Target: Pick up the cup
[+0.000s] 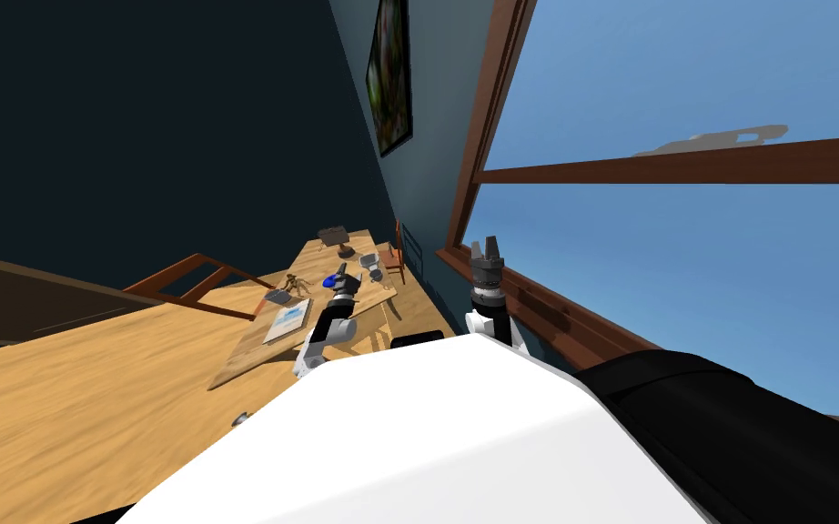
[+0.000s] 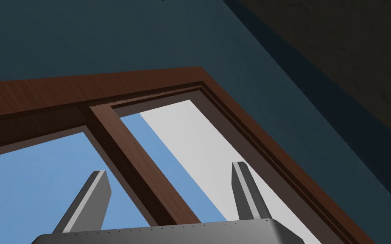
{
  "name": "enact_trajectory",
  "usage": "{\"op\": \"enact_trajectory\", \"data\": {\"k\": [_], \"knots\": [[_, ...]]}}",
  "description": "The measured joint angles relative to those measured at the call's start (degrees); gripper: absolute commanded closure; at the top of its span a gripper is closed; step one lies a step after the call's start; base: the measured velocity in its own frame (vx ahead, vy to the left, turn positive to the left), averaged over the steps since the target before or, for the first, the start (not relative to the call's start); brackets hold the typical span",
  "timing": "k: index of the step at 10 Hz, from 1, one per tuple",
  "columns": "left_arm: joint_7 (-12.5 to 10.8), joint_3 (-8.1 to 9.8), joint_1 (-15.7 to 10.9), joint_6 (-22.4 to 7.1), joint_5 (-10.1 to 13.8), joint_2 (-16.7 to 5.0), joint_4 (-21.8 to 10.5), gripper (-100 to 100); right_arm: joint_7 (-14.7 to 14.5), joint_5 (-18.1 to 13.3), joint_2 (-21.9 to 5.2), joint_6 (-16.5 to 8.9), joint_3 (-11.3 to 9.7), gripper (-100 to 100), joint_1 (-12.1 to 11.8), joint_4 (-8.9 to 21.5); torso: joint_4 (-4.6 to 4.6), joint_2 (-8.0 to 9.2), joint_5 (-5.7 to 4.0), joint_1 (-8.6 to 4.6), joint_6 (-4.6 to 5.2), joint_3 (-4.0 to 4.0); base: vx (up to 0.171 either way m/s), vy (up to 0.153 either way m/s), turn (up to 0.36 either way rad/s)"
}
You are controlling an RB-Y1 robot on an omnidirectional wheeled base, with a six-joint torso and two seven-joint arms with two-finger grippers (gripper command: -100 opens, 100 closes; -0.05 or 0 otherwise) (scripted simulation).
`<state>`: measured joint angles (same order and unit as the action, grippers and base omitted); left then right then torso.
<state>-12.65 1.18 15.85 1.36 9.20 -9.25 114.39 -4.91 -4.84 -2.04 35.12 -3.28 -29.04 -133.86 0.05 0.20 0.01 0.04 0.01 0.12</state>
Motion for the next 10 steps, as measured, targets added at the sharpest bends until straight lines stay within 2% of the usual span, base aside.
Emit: {"op": "enact_trajectory", "data": {"k": [1,4,10], "knots": [[-0.19,0.37,-1.95,-1.55,0.77,-0.32,-1.8,-100,0.0,0.0,0.0,0.0,0.0,0,0.0,0.0,0.0,-0.02,0.0,-0.01,0.0,-0.01,-0.049,0.005,0.019],[-0.73,0.81,-4.5,-5.28,2.42,-1.02,-4.74,-100,0.0,0.0,0.0,0.0,0.0,0,0.0,0.0,0.0,-0.01,0.0,-0.01,0.0,0.0,-0.06,0.013,0.032],[-1.82,1.73,-11.52,-13.79,6.14,-2.82,-12.12,-100,0.0,0.0,0.0,0.0,0.0,0,0.0,0.0,-0.02,-0.09,-0.01,-0.04,0.0,-0.05,-0.041,0.014,0.013]]}}
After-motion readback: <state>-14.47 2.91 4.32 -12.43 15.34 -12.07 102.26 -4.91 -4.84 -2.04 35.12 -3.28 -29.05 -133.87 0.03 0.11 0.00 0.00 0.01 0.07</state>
